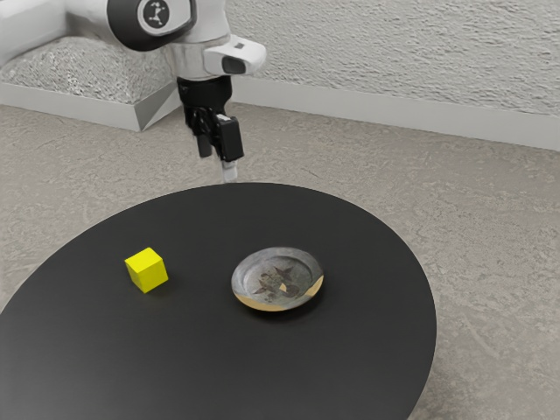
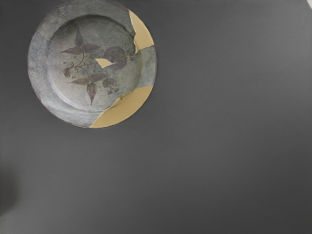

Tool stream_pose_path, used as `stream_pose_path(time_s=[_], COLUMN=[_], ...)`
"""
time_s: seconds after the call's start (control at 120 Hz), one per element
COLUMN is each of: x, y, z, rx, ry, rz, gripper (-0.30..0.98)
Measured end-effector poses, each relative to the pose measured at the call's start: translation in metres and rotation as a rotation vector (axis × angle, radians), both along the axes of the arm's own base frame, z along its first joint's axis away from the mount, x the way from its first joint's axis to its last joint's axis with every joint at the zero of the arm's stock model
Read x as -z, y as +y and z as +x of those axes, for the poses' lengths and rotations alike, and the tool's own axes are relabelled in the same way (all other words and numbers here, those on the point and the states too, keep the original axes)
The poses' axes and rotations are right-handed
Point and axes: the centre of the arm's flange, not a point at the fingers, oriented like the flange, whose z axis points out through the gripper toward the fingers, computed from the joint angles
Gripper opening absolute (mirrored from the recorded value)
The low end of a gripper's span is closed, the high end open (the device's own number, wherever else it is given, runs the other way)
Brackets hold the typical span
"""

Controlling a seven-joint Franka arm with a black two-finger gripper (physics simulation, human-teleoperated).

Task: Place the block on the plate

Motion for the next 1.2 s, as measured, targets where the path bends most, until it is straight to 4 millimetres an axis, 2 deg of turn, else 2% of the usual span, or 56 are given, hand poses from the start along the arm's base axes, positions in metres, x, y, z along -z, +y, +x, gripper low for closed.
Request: stream_pose_path(time_s=[0.058, 0.117, 0.217, 0.283, 0.333, 0.467, 0.592, 0.667, 0.75, 0.967, 1.083, 1.2], x=[-0.001, -0.003, -0.008, -0.002, 0.012, 0.067, 0.123, 0.147, 0.17, 0.213, 0.236, 0.245], y=[0.009, 0.028, 0.075, 0.108, 0.135, 0.211, 0.256, 0.267, 0.274, 0.28, 0.287, 0.291], z=[0.004, 0.008, 0.013, 0.018, 0.023, 0.047, 0.067, 0.075, 0.074, 0.081, 0.072, 0.059], rx=[-0.031, -0.077, -0.175, -0.225, -0.25, -0.305, -0.3, -0.269, -0.228, -0.098, -0.056, -0.019], ry=[-0.007, -0.014, -0.022, -0.009, 0.008, 0.056, 0.09, 0.091, 0.088, 0.043, 0.035, 0.012], rz=[0.0, -0.001, 0.008, 0.009, 0.002, -0.007, -0.009, -0.02, -0.043, -0.077, -0.094, -0.117], gripper=[0.68, 0.69, 0.69, 0.69, 0.69, 0.69, 0.69, 0.69, 0.69, 0.69, 0.69, 0.69])
